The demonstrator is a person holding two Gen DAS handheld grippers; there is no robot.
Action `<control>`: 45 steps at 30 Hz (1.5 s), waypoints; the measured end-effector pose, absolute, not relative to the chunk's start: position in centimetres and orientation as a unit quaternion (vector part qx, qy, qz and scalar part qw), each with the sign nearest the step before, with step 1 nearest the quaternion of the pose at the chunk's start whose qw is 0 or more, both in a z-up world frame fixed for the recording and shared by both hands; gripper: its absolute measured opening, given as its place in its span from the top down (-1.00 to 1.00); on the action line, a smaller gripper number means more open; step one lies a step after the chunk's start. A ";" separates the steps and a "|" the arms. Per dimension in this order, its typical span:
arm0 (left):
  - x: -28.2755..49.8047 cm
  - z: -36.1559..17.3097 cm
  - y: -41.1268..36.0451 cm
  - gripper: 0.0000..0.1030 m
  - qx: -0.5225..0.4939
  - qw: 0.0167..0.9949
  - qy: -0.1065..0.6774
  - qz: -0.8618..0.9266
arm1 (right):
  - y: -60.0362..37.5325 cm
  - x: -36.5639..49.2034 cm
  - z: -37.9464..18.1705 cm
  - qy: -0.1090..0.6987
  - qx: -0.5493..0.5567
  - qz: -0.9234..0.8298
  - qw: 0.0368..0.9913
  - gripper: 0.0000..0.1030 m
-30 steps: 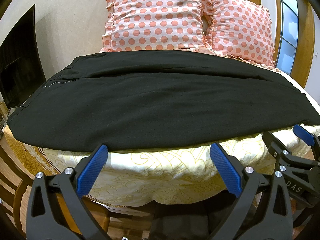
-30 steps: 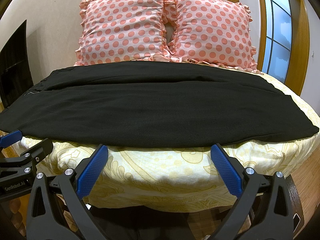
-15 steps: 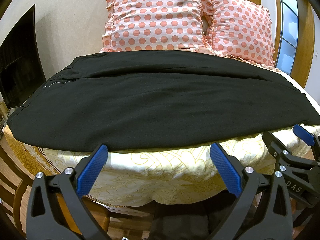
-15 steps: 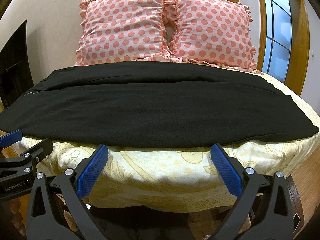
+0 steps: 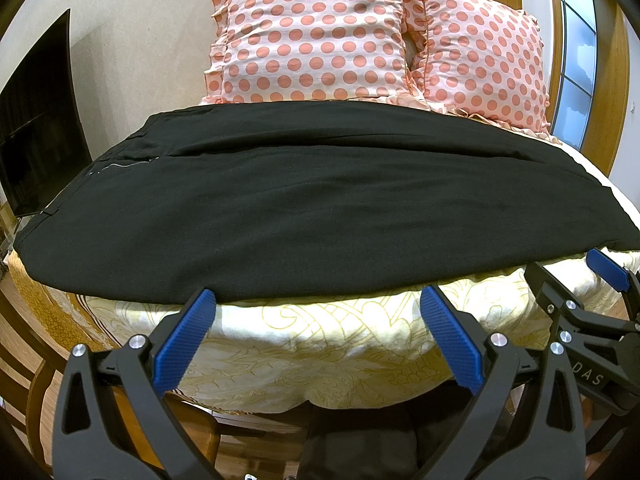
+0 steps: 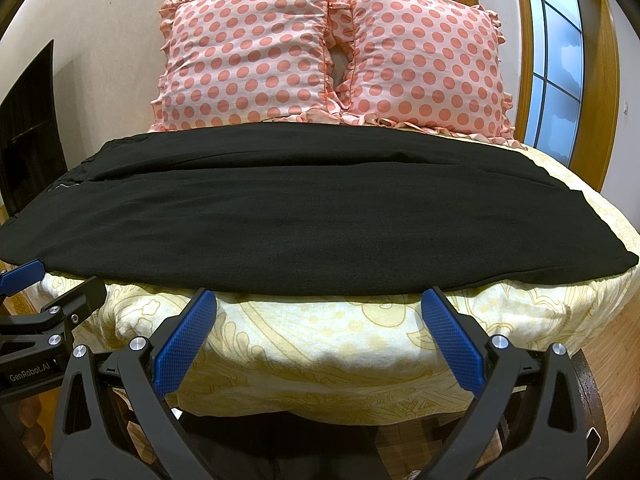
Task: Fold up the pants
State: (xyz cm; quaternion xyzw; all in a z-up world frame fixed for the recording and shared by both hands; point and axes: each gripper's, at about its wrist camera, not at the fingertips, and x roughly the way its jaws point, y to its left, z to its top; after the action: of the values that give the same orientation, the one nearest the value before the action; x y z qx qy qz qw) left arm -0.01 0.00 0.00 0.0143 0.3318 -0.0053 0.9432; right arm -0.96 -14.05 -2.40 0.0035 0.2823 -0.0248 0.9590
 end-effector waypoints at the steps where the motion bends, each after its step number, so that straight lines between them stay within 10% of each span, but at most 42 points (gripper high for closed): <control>1: 0.0 0.0 0.0 -0.97 0.014 0.943 0.332 -0.005 | -14.1 -1.0 -2.4 0.282 0.003 -0.025 0.959 -0.97; 45: -0.8 1.1 0.5 -0.97 0.007 0.936 0.351 -0.003 | -14.8 -1.1 -1.9 0.299 -0.007 0.022 0.954 -0.97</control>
State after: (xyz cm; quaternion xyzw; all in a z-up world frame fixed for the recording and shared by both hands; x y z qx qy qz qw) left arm -0.77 0.51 1.07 0.0068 0.3511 -0.0029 0.9363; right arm -1.07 -14.81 -1.86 -0.0066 0.2986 0.0219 0.9541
